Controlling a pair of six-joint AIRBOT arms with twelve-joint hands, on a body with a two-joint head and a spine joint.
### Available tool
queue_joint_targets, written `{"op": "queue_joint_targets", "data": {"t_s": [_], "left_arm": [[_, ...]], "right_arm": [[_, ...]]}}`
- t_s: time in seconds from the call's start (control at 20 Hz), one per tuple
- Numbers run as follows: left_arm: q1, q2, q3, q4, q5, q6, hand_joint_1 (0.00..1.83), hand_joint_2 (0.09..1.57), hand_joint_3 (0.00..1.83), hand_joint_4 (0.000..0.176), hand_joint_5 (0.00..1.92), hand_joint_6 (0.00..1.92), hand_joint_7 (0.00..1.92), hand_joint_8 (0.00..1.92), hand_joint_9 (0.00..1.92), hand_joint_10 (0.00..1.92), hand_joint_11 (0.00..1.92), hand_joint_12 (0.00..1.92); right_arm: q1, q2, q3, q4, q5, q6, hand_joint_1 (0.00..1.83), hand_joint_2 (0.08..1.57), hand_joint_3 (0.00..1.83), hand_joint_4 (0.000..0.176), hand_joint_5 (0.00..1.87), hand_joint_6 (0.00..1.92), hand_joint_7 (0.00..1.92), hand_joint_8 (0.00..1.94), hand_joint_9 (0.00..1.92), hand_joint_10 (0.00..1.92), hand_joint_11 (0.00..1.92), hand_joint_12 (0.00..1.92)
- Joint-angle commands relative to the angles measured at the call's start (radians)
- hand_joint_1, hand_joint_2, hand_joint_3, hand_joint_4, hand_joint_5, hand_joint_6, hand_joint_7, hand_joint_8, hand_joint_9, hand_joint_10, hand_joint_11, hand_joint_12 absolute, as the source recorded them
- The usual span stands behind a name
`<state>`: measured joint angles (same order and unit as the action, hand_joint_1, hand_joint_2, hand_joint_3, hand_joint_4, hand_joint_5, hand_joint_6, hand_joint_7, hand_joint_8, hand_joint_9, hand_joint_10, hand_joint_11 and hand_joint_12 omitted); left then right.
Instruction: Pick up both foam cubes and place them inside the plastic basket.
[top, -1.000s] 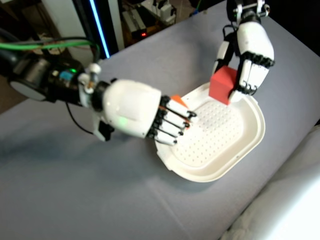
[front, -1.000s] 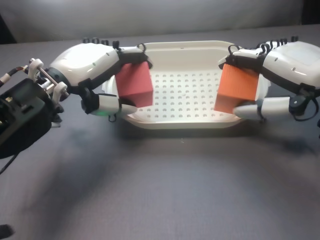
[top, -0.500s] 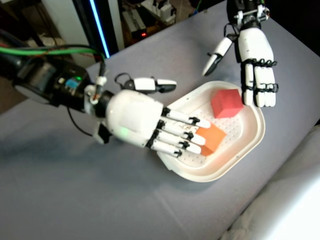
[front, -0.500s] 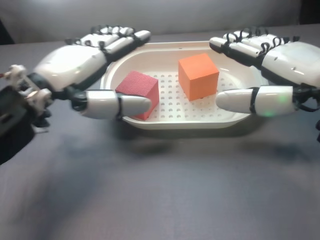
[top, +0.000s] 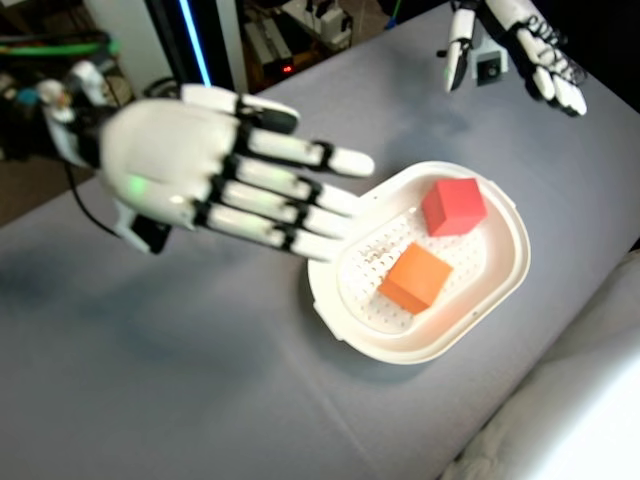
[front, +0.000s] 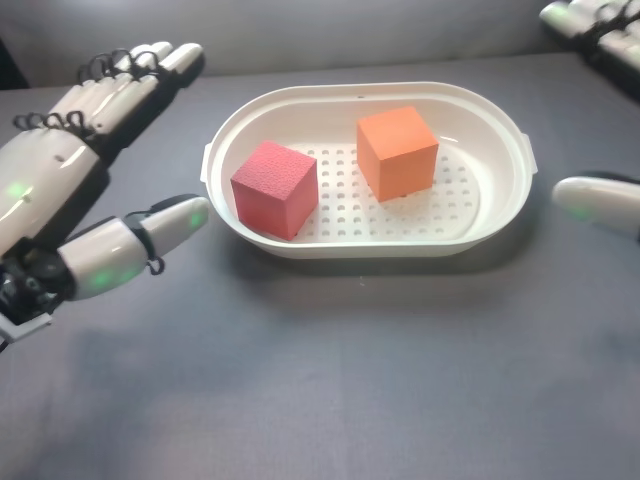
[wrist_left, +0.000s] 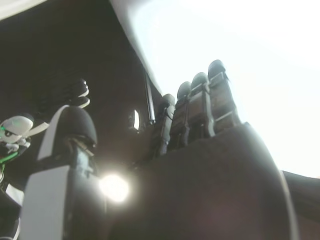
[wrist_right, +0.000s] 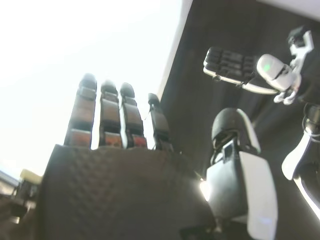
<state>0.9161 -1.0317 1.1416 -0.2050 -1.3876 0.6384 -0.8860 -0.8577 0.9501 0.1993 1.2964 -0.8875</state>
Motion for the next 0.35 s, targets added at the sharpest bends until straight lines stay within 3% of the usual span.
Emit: {"op": "queue_joint_targets", "data": {"t_s": [0.0, 0.05, 0.1, 0.15, 0.2, 0.25, 0.3], "left_arm": [[0.002, 0.021, -0.004, -0.023, -0.214, -0.013, 0.3, 1.29, 0.0, 0.103, 0.0, 0.0, 0.0, 0.0, 0.05, 0.02, 0.0, 0.78], [0.018, 0.031, -0.014, -0.03, -0.259, -0.021, 0.31, 1.29, 0.0, 0.114, 0.0, 0.0, 0.0, 0.0, 0.03, 0.01, 0.0, 0.58], [0.031, 0.043, -0.025, -0.03, -0.303, -0.025, 0.51, 1.29, 0.0, 0.143, 0.0, 0.0, 0.0, 0.0, 0.0, 0.0, 0.0, 0.37], [0.041, 0.055, -0.037, -0.029, -0.341, -0.022, 0.54, 1.34, 0.02, 0.169, 0.0, 0.0, 0.0, 0.0, 0.0, 0.0, 0.0, 0.33], [0.043, 0.067, -0.048, -0.026, -0.342, -0.017, 0.7, 1.33, 0.0, 0.164, 0.0, 0.0, 0.0, 0.0, 0.0, 0.0, 0.0, 0.44], [0.037, 0.073, -0.051, -0.017, -0.342, -0.01, 0.74, 1.34, 0.0, 0.121, 0.0, 0.0, 0.0, 0.0, 0.0, 0.0, 0.0, 0.5], [0.025, 0.08, -0.051, -0.005, -0.343, -0.007, 0.79, 1.36, 0.0, 0.094, 0.09, 0.04, 0.02, 0.01, 0.09, 0.03, 0.0, 0.76]], "right_arm": [[-0.001, 0.015, -0.009, 0.007, 0.22, 0.006, 0.3, 1.14, 0.0, 0.08, 0.0, 0.0, 0.0, 0.0, 0.0, 0.0, 0.02, 0.01], [-0.015, 0.028, -0.021, 0.007, 0.26, 0.006, 0.29, 1.14, 0.0, 0.08, 0.0, 0.0, 0.0, 0.0, 0.0, 0.0, 0.04, 0.02], [-0.024, 0.039, -0.032, 0.007, 0.294, 0.006, 0.3, 1.12, 0.03, 0.059, 0.0, 0.0, 0.0, 0.0, 0.0, 0.0, 0.01, 0.31], [-0.032, 0.049, -0.04, 0.003, 0.324, 0.006, 0.4, 1.1, 0.01, 0.073, 0.0, 0.0, 0.0, 0.0, 0.0, 0.0, 0.0, 0.1], [-0.039, 0.059, -0.047, 0.0, 0.348, 0.006, 0.43, 1.11, 0.01, 0.086, 0.0, 0.0, 0.0, 0.0, 0.0, 0.0, 0.0, 0.06], [-0.046, 0.067, -0.052, -0.003, 0.372, 0.006, 0.42, 1.15, 0.01, 0.11, 0.0, 0.0, 0.0, 0.0, 0.0, 0.0, 0.0, 0.09], [-0.063, 0.078, -0.059, -0.006, 0.412, 0.006, 0.32, 1.28, 0.0, 0.05, 0.0, 0.0, 0.0, 0.0, 0.03, 0.01, 0.0, 0.26]]}}
